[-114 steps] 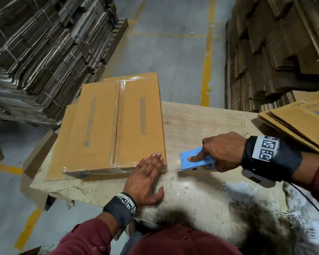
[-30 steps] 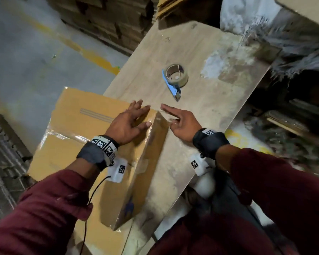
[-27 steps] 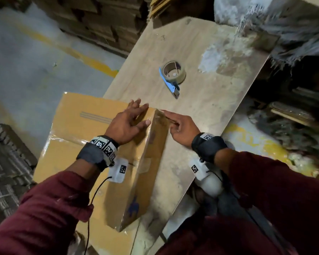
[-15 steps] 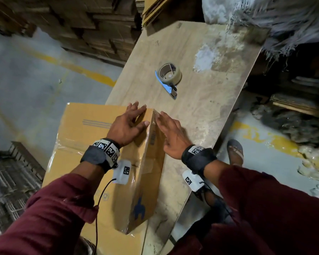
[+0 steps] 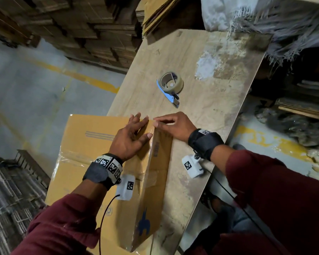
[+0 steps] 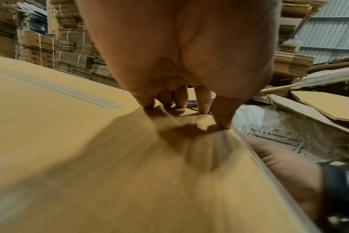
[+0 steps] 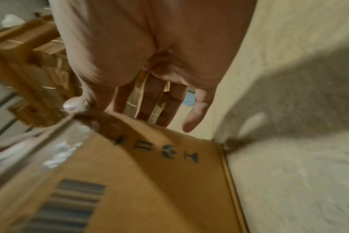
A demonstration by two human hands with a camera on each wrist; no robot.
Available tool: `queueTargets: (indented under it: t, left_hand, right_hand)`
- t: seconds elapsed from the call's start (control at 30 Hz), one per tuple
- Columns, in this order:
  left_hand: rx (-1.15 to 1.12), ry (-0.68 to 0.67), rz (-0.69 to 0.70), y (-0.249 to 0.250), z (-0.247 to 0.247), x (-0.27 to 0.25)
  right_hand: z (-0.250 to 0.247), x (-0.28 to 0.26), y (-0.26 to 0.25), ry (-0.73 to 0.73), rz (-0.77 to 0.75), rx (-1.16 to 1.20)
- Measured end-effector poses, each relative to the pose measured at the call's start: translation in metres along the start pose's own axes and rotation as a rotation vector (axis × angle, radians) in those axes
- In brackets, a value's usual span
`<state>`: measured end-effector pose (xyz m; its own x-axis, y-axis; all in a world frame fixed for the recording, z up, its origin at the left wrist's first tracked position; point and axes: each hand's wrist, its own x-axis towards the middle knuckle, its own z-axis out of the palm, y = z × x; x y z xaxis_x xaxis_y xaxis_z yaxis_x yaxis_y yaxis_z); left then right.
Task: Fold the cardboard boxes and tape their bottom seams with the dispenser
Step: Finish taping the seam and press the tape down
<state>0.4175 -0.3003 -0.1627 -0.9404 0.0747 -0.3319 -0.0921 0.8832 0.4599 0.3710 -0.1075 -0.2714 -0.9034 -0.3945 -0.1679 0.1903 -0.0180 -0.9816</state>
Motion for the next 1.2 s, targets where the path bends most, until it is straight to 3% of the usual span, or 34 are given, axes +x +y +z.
queueTargets:
  t: [0.13, 0.27, 0.37, 0.43, 0.53, 0.77, 0.9, 1.03, 1.2]
  left_hand:
    - [-0.038, 0.013, -0.009, -0.006, 0.004, 0.002]
    - [-0.069, 0.032, -0.005, -0.01, 0.007, 0.002]
    - [-0.078, 0.034, 0.008, -0.014, 0.007, 0.001]
    - [-0.074, 0.036, 0.015, -0.014, 0.007, 0.002]
    - [-0.064, 0.039, 0.011, -0.014, 0.008, 0.001]
    - [-0.05, 0.033, 0.006, -0.01, 0.008, 0.001]
    - [-0.055, 0.036, 0.009, -0.011, 0.008, 0.001]
    - [-0.056, 0.043, 0.012, -0.01, 0.008, 0.0]
    - [-0.031, 0.045, 0.015, -0.007, 0.008, 0.0]
  right_hand:
    - [-0.005, 0.013, 0.031, 0.042, 0.111, 0.123]
    - [-0.006, 0.014, 0.045, 0.032, 0.162, 0.083]
    - [-0.013, 0.015, 0.034, -0.01, 0.134, 0.109]
    - [-0.014, 0.015, 0.023, -0.115, 0.134, 0.151]
    - [-0.003, 0.025, 0.013, -0.286, 0.056, -0.074]
    - [-0.023, 0.033, 0.016, -0.383, 0.074, -0.247]
    - [-0.031, 0.029, 0.013, -0.362, 0.03, -0.364]
    - [-0.016, 0.029, 0.0, -0.287, -0.085, -0.227]
    - [-0.024, 0.017, 0.028, -0.26, 0.032, -0.313]
